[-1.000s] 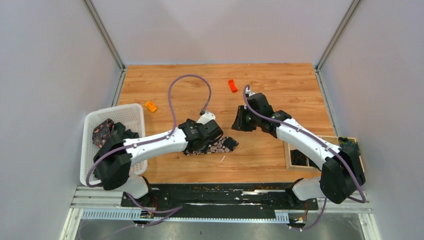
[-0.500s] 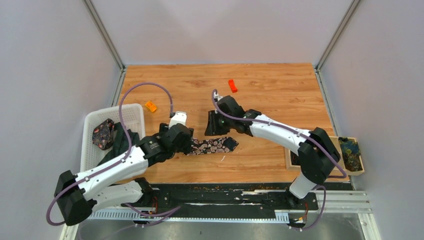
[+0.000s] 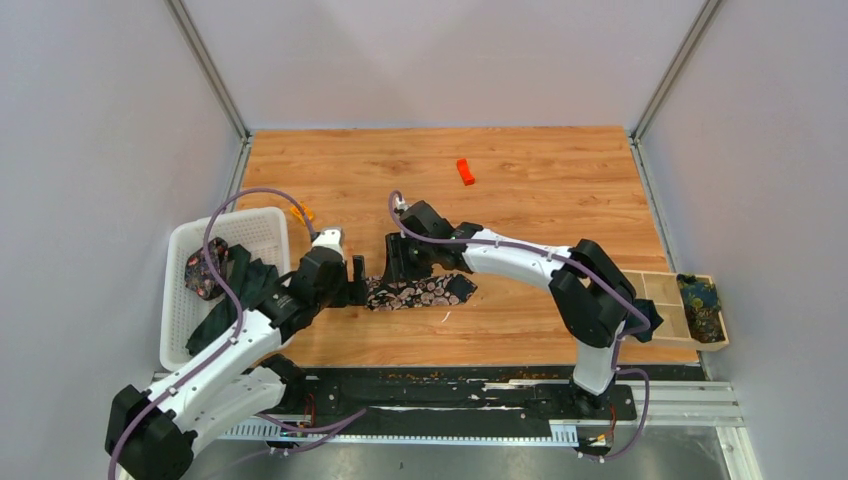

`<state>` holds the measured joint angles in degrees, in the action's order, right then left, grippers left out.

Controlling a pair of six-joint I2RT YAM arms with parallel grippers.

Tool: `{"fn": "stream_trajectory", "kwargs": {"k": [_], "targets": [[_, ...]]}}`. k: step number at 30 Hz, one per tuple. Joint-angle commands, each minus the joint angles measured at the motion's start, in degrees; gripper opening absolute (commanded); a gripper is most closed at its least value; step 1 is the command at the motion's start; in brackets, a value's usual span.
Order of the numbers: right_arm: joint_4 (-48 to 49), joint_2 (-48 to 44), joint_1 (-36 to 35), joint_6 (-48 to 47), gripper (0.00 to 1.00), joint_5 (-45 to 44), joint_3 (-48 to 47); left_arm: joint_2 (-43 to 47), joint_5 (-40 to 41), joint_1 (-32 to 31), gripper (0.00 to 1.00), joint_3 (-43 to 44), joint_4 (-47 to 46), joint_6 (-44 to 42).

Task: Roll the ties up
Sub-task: Roll the tie at the center of the board.

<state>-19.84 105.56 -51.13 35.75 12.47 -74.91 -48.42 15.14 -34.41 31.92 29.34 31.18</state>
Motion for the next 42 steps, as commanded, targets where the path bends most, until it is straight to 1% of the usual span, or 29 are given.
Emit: {"fn": "stream_trajectory", "kwargs": {"k": [1,10,14,17,21,28,36,42], "targets": [[1.6,2.4,-0.5,1.3,0.45,-1.1,-3.2,1.4,-8.6,3.9,0.90,-2.0,-6.7,0.2],[2.5,5.9,-0.7,1.4,0.40,-0.9,-3.0,-0.5,-14.0,8.0,0.89,-4.7,-11.2,0.5],[3.0,5.7,-0.7,1.5,0.38,-0.8,-1.2,-1.0,-14.8,9.1,0.89,-5.4,-12.7,0.5],[3.5,5.3,-0.8,1.7,0.36,-0.6,0.2,-2.1,-17.1,9.8,0.88,-5.9,-14.2,0.6],[3.6,5.0,-0.9,1.7,0.34,-0.6,1.5,-4.0,-20.7,10.8,0.86,-6.8,-17.6,1.7],[3.9,4.4,-0.9,1.8,0.33,-1.2,3.4,-6.6,-22.9,11.5,0.82,-7.7,-20.8,2.4],[3.9,4.9,-0.8,1.8,0.32,-1.5,3.6,-11.8,-26.8,12.1,0.79,-9.5,-27.2,2.8],[3.3,4.7,-0.8,1.3,0.31,-1.6,3.6,-15.8,-29.2,13.2,0.74,-10.9,-32.2,3.1]]}}
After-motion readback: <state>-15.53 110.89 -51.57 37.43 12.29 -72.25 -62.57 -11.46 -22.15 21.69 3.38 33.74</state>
